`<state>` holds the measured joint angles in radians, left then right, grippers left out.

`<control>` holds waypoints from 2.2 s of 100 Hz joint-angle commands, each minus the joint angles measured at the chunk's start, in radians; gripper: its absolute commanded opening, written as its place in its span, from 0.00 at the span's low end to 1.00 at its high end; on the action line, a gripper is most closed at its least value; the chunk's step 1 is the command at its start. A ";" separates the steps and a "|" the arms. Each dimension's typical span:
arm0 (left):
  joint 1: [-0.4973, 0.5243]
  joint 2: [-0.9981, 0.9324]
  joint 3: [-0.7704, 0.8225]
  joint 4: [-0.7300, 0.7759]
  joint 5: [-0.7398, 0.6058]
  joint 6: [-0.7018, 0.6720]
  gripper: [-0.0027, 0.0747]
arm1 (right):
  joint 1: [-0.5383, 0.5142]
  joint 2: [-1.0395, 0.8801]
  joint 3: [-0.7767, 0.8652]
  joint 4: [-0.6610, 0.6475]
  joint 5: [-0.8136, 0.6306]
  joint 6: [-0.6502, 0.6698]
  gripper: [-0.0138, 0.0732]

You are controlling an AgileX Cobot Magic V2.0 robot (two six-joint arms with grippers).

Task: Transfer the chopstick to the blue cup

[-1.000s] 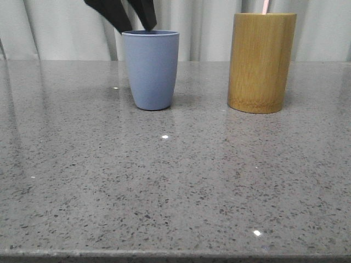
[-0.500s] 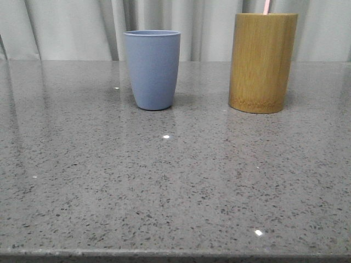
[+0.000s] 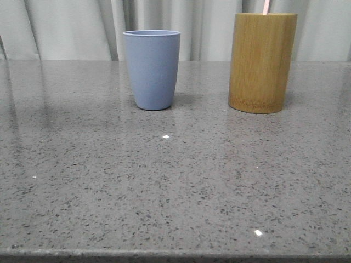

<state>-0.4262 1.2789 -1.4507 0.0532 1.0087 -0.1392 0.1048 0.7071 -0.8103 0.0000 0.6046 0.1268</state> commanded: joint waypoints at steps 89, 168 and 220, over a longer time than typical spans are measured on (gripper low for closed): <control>-0.005 -0.535 0.444 0.027 -0.194 -0.032 0.47 | 0.142 0.585 -0.529 0.124 -0.141 -0.004 0.73; -0.005 -0.535 0.444 0.029 -0.194 -0.032 0.47 | 0.142 0.833 -0.640 0.173 -0.258 -0.003 0.55; -0.005 -0.535 0.444 0.042 -0.193 -0.032 0.47 | 0.141 0.827 -0.640 0.175 -0.273 -0.004 0.09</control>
<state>-0.4262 0.7476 -0.9821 0.0852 0.8816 -0.1600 0.2459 1.5786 -1.4107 0.1715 0.4126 0.1268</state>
